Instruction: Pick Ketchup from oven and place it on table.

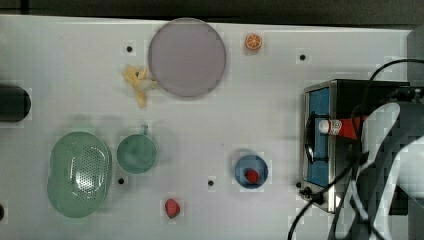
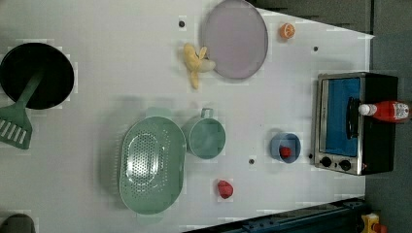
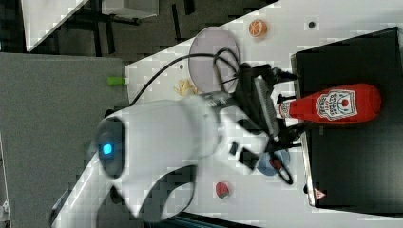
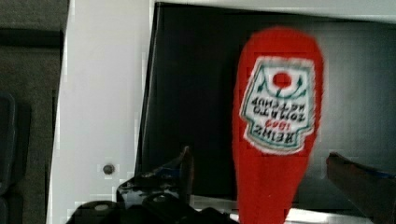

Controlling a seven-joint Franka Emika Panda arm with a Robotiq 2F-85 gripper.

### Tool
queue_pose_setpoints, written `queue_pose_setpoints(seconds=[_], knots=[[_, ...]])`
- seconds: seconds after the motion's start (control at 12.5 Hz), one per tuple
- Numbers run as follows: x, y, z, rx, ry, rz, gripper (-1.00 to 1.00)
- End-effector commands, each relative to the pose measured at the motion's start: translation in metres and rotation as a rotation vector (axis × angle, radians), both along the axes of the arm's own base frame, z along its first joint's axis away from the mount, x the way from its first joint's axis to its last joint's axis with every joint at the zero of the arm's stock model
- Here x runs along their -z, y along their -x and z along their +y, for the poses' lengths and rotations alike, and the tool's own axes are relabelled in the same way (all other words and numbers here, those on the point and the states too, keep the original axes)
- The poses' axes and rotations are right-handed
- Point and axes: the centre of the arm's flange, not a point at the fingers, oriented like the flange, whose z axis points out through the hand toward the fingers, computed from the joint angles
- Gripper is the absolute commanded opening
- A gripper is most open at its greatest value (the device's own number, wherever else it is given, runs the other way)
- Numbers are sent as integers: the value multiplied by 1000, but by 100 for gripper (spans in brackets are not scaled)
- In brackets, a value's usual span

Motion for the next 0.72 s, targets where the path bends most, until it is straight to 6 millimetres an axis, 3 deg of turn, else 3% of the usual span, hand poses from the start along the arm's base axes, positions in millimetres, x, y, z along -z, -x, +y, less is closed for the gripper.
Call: queue_pose_setpoints(seconds=[0.08, 0.24, 0.56, 0.64, 0.72], knots=[[32, 7, -25, 122, -48, 9, 100], [54, 8, -32, 141, -47, 35, 100], [79, 6, -40, 151, -16, 45, 100], [83, 5, -38, 154, -23, 44, 93], [85, 5, -42, 159, -11, 35, 70]])
